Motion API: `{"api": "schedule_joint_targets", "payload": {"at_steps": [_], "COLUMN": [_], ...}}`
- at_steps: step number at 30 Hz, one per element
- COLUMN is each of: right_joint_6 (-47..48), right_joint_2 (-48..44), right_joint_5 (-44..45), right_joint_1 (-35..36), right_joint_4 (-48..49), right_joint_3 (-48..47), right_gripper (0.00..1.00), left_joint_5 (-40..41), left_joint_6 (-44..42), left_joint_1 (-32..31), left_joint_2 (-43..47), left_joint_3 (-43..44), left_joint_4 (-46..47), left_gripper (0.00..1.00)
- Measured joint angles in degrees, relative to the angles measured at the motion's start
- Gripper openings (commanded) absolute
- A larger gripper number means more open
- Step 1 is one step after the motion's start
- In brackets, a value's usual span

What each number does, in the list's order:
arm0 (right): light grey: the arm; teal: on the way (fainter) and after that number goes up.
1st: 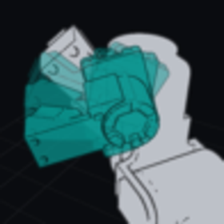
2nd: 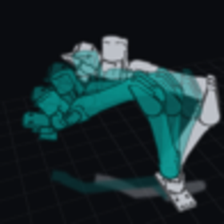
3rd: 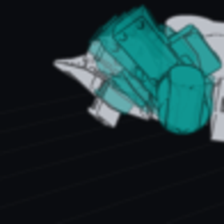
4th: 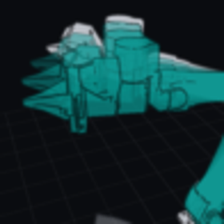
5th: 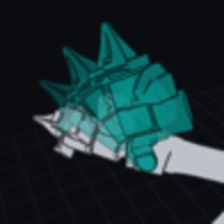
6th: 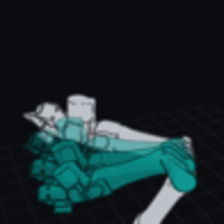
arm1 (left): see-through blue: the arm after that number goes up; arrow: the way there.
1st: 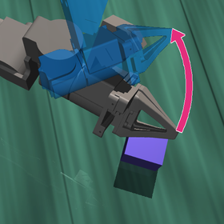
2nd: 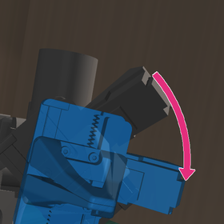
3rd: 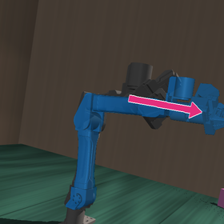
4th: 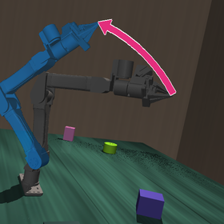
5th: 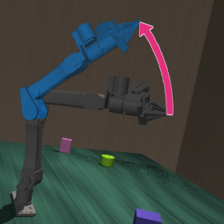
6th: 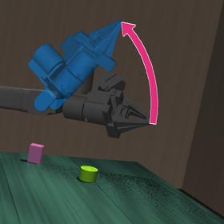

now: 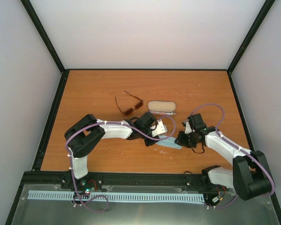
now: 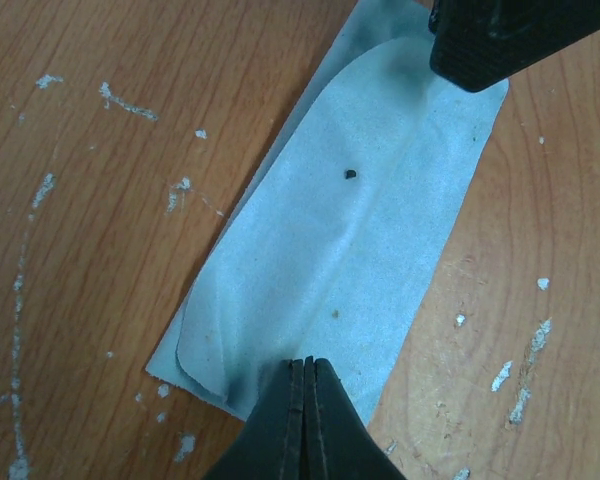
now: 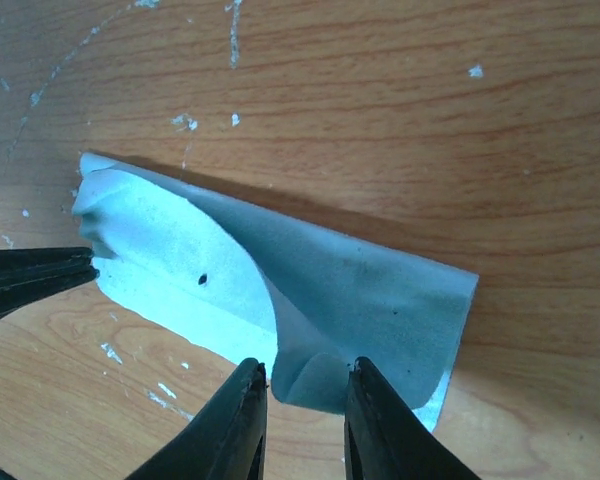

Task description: Organize the sunglasses

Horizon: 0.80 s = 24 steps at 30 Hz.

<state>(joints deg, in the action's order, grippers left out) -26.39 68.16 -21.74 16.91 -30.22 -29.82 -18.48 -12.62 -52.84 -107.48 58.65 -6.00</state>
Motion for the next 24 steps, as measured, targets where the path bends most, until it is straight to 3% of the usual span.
{"api": "schedule_joint_targets", "payload": {"at_steps": [24], "right_joint_6": [1.7], "right_joint_2": [13.75], "right_joint_5": [-1.86], "right_joint_1": [0.0], "right_joint_4": [1.97], "right_joint_3": [-7.69], "right_gripper": [0.24], "left_joint_5": [0.07], "left_joint_6": [-0.39], "left_joint_1": [0.0], "left_joint_2": [0.0], "left_joint_3": [0.0], "left_joint_4": [0.0], "left_gripper": [0.01]}}
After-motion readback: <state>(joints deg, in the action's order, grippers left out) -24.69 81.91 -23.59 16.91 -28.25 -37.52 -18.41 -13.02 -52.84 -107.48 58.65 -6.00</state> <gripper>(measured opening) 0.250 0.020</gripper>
